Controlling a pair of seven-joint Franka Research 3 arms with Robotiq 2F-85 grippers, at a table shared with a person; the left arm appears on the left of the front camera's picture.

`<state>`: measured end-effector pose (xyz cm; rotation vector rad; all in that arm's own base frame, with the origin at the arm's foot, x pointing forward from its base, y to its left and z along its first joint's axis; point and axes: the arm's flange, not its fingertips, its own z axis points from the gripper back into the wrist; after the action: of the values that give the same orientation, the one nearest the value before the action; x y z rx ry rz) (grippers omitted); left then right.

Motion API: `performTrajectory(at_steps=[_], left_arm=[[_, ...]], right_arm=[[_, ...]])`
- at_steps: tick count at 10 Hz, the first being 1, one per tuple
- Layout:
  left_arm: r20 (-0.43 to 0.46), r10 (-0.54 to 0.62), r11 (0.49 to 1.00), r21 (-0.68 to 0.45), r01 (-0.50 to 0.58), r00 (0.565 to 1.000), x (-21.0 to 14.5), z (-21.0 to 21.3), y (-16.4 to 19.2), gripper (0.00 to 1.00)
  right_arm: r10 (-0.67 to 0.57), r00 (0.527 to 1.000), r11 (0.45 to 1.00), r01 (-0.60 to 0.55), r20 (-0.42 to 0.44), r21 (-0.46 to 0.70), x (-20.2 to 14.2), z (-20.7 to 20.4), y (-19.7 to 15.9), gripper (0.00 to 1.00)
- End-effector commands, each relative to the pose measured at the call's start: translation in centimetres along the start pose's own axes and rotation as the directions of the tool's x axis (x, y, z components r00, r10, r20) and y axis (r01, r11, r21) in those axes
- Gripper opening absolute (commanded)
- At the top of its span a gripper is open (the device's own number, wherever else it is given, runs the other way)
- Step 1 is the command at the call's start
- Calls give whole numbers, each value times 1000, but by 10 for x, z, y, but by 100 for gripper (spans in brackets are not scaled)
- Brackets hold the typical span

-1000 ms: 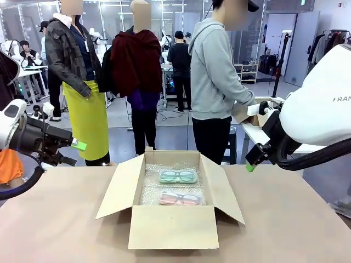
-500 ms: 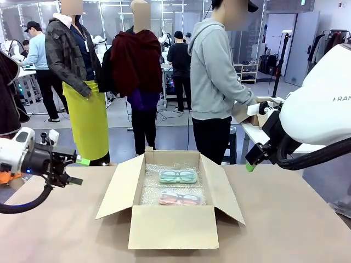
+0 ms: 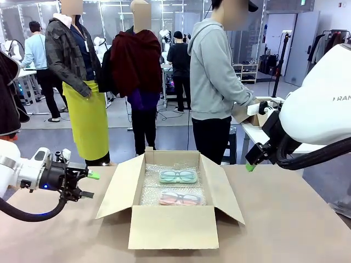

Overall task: Pack the glasses set securely to prepare it for shipping.
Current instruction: Position the Package Box on the left side of the table.

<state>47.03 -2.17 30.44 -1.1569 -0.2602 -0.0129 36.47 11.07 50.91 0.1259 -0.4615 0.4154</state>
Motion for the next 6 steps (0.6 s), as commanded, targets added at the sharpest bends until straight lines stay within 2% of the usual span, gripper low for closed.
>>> performTrajectory(at_steps=[1,3,6], left_arm=[[10,-2,1000,-27,2,1000,10,-19,14,100],[-17,51,994,-92,-52,999,9,-37,25,100],[-7,84,989,-126,-84,996,2,-53,29,100]], right_arm=[[1,1000,1000,-1,-8,-6,2,2,1,95],[1,1000,1000,-1,-8,-6,2,2,1,95],[1,1000,1000,-1,-8,-6,2,2,1,95]])
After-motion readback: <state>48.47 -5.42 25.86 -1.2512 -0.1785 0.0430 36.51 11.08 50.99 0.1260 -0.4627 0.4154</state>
